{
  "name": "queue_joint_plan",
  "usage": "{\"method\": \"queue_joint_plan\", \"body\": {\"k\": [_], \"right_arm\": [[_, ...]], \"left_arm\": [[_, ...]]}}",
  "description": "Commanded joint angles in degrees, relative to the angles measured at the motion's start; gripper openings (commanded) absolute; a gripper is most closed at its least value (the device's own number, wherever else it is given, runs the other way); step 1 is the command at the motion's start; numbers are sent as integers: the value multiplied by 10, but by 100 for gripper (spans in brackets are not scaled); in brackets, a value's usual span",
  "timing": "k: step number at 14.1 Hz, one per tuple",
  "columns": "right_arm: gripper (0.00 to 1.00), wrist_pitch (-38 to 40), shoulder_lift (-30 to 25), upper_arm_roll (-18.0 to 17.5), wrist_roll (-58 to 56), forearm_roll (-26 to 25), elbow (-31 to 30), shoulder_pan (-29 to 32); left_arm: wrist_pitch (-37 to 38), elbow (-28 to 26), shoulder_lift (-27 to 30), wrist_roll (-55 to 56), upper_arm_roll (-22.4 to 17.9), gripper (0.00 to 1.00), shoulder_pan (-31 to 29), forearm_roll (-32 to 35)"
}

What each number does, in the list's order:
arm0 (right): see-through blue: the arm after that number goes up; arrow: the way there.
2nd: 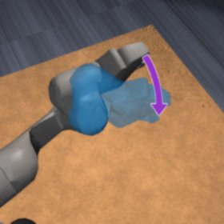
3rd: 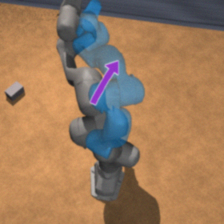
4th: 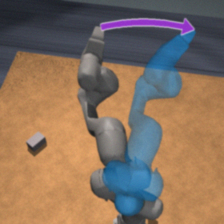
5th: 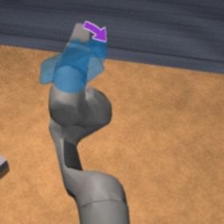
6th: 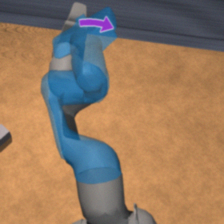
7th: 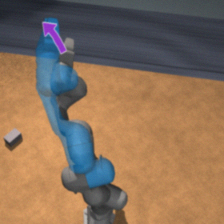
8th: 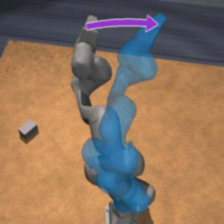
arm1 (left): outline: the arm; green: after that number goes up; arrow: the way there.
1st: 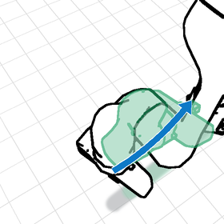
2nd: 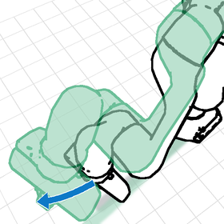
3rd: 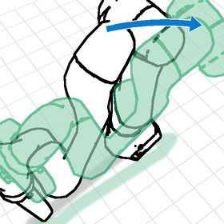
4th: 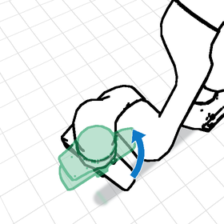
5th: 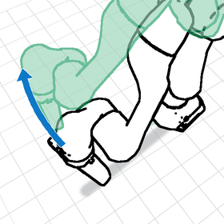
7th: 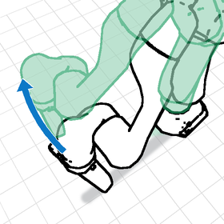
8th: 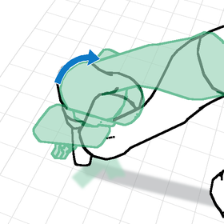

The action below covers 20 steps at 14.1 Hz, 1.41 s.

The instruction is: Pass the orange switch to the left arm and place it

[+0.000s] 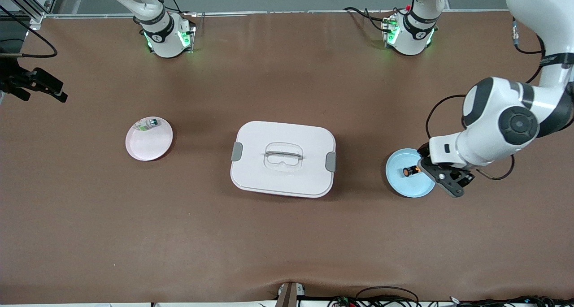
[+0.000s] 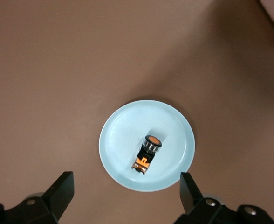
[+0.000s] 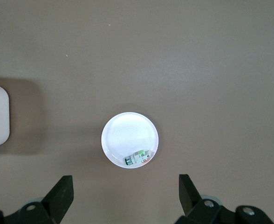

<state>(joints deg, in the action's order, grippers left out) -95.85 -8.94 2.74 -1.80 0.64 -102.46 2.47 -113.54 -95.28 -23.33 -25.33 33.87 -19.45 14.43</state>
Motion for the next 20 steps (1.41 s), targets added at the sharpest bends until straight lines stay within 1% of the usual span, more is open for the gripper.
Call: {"method": "queue_joint_plan", "body": {"k": [1, 2, 4, 6, 7, 9, 10, 11, 14, 15, 16, 20], "right_arm": [[100, 13, -6, -7, -7, 7, 7, 6], [100, 15, -6, -7, -8, 6, 7, 6], [100, 14, -6, -5, -16, 3, 13, 8], [100, 14, -4, -4, -37, 3, 17, 10], [100, 15, -3, -4, -37, 4, 18, 10], [100, 15, -3, -5, -33, 4, 21, 10], [100, 18, -2, -5, -32, 3, 21, 10], [100, 20, 0, -5, -33, 3, 22, 10], [100, 22, 1, -4, -34, 2, 30, 10], [100, 24, 2, -3, -35, 2, 37, 11], [100, 29, 2, -3, -36, 2, 41, 13], [100, 30, 6, -4, -37, 3, 44, 17]], "left_arm": [[80, 47, 25, 136, 17, 100, -1, -9], [102, 49, 42, 199, 23, 100, -1, -9], [141, 58, 72, 256, 30, 100, -2, -10], [184, 74, 92, 266, 28, 100, -7, -43], [195, 85, 100, 271, 25, 100, -10, -54], [198, 93, 117, 274, 25, 100, -18, -54], [203, 105, 117, 274, 26, 100, -18, -54], [228, 112, 118, 272, 23, 100, -20, -54], [258, 119, 117, 273, 26, 100, -40, -63], [280, 134, 115, 274, 25, 100, -38, -67], [287, 144, 112, 271, 24, 100, -40, -69], [288, 146, 109, 269, 24, 100, -40, -69]]}}
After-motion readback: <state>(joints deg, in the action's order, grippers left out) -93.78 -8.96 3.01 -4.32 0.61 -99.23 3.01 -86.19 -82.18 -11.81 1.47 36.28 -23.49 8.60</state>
